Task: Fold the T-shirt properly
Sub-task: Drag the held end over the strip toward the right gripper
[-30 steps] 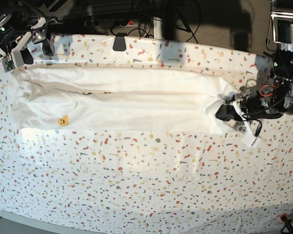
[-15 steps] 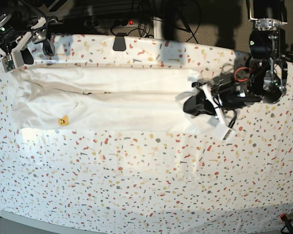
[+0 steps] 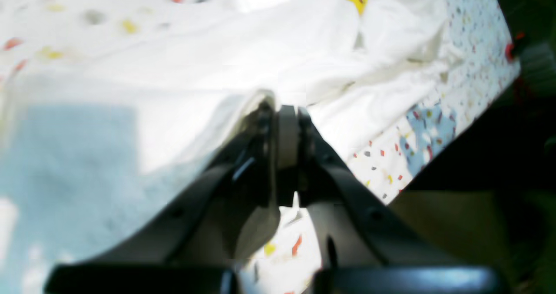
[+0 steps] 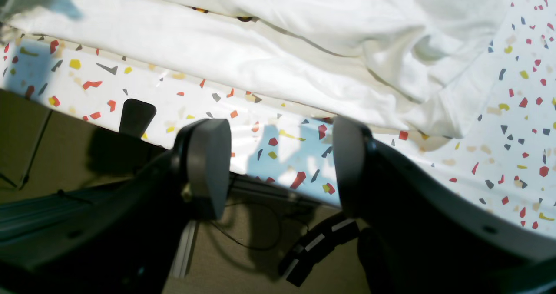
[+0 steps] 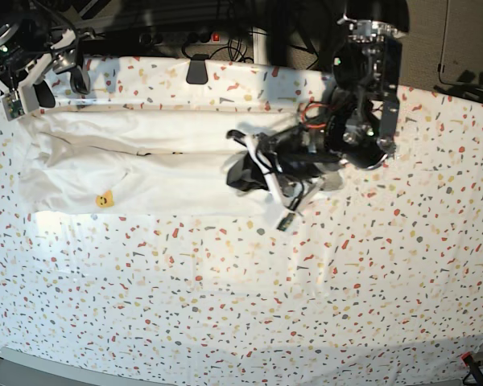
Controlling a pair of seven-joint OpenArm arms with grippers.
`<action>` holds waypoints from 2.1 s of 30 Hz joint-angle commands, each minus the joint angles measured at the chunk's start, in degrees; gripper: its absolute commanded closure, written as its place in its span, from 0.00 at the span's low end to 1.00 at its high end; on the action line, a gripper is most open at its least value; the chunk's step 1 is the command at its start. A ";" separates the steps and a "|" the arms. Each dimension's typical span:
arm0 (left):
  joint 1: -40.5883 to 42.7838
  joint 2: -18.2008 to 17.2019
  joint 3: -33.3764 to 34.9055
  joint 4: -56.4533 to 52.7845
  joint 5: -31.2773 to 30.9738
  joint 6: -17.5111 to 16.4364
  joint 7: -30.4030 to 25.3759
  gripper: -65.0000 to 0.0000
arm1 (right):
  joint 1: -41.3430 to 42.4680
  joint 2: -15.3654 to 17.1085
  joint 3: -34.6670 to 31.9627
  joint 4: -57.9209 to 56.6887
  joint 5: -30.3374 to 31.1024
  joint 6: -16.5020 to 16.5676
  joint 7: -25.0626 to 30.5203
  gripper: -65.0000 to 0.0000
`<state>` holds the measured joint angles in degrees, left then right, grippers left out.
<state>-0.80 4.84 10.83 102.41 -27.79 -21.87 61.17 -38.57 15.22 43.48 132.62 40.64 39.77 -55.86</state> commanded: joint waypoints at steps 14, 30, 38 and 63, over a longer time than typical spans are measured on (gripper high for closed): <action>-1.29 1.16 14.78 -2.89 20.04 9.31 -16.35 1.00 | -0.20 0.68 0.37 0.98 4.35 0.23 0.31 0.44; -6.49 3.80 15.19 -13.05 16.83 12.33 -18.21 1.00 | -0.20 0.68 0.37 0.98 4.81 0.23 0.33 0.44; -7.93 3.78 15.17 -13.64 15.19 13.55 -17.29 1.00 | -0.17 0.66 0.37 0.98 4.81 0.23 0.35 0.44; -9.75 3.80 24.20 -13.92 11.85 13.31 -22.56 0.59 | -0.17 0.68 0.37 0.98 4.83 0.23 0.33 0.44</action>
<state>-9.26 7.68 34.94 87.57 -15.49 -8.29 40.42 -38.57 15.25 43.48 132.64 44.75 39.77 -56.51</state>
